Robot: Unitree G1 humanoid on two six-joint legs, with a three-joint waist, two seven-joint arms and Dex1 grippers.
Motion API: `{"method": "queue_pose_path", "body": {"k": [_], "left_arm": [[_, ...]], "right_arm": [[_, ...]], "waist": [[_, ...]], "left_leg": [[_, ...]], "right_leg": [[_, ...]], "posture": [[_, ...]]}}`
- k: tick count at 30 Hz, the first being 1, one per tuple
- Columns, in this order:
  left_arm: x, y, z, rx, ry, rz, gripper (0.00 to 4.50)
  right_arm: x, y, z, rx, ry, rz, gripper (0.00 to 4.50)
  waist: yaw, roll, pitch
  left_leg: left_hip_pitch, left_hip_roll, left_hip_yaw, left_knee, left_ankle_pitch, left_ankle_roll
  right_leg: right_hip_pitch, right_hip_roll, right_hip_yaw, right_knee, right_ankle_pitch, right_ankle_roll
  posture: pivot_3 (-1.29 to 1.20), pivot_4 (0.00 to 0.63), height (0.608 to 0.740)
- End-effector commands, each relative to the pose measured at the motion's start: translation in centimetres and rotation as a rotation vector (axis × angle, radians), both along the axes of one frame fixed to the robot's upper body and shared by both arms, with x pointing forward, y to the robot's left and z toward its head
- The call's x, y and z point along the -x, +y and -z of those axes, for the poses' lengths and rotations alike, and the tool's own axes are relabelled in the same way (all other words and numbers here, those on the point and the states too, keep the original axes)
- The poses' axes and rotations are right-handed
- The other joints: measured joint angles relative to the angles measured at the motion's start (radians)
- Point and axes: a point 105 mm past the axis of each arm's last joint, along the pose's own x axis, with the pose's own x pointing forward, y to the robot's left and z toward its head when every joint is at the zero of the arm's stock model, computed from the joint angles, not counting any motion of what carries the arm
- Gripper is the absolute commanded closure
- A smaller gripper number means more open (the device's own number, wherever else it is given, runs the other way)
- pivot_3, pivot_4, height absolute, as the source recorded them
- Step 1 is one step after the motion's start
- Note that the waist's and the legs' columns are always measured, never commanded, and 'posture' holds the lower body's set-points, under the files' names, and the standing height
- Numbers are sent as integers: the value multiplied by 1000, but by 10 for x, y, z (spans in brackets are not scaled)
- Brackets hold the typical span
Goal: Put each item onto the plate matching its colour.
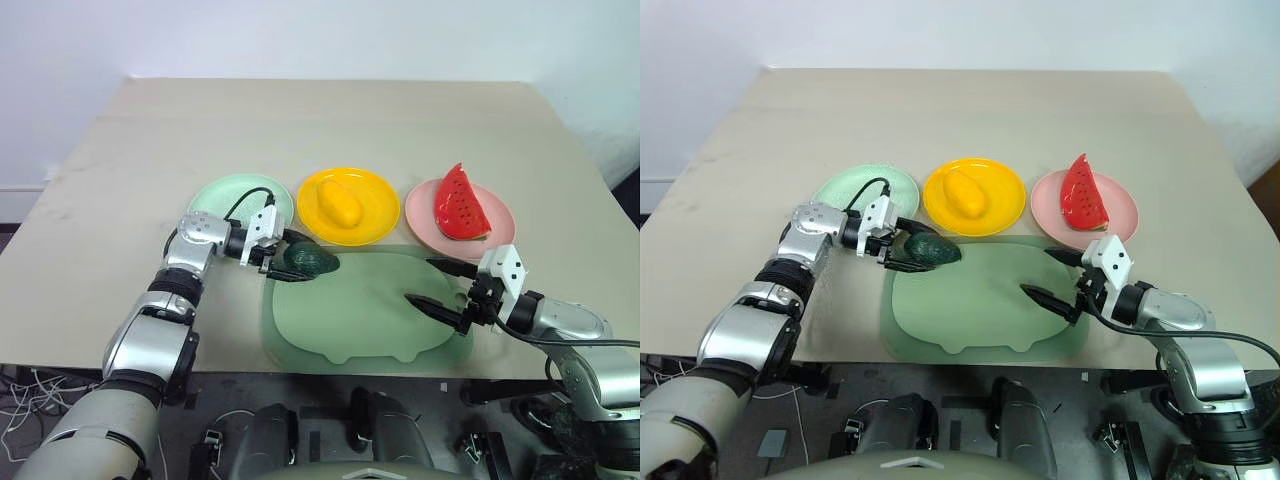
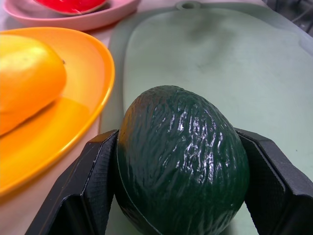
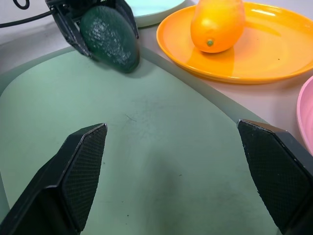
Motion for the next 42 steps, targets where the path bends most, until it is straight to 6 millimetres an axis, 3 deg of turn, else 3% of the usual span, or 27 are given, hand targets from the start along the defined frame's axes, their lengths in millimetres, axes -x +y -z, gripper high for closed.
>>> {"method": "queue_pose_path", "body": {"k": [1, 5, 9, 13, 17, 25, 34, 38, 42], "left_arm": [[-6, 4, -26, 56, -44, -9, 1204], [-12, 17, -66, 173, -37, -62, 1204], [-24, 45, -83, 186, -64, -206, 1204], [-39, 75, -76, 179, -98, -411, 1204], [-41, 90, -59, 156, -110, -492, 1204], [-41, 115, -39, 59, -119, -596, 1204], [-44, 126, -38, 41, -168, -664, 1204], [-45, 129, -46, 68, -164, -670, 22], [-43, 130, -53, 81, -156, -655, 22]], "right_arm": [[-1, 2, -11, -6, -47, -6, 0], [-2, 3, -12, -9, -47, -9, 0], [-2, 4, -11, -12, -45, -10, 0], [-4, 6, -10, -20, -42, -15, 0], [-7, 8, -10, -25, -43, -20, 0], [-6, 3, -11, -4, -46, -35, 0], [-7, 5, -11, -7, -50, -34, 0], [-8, 5, -10, -11, -50, -32, 0], [-8, 7, -10, -16, -51, -34, 0]], "waist": [[0, 0, 0], [-1, 0, 0], [-1, 0, 0], [-1, 0, 0], [0, 0, 0], [-1, 0, 0], [0, 0, 0], [-1, 0, 0], [-1, 0, 0]], "left_leg": [[0, 0, 0, 0, 0, 0], [0, 0, 0, 0, 0, 0], [0, 0, -1, 0, 0, 0], [1, 0, -1, 0, 0, 0], [0, 0, 0, 0, 0, 0], [0, 0, 0, 0, 0, 0], [0, 0, 1, 0, 0, 0], [0, 0, 1, 0, 0, 0], [0, 0, 1, 0, 0, 0]], "right_leg": [[0, 0, 0, 0, 0, 0], [0, 0, 0, 0, 0, 0], [0, 0, 0, 0, 0, 0], [0, 0, 0, 1, 0, 0], [0, 0, 0, 0, 0, 0], [0, 0, -1, 1, 0, 0], [0, 0, -1, 1, 0, 0], [0, 0, -1, 1, 0, 0], [0, 0, -1, 1, 0, 0]], "posture": [[0, 150, 733], [0, 150, 733], [0, 150, 733], [0, 150, 733], [0, 150, 733], [0, 150, 733], [0, 150, 733], [0, 150, 733], [0, 150, 733]]}}
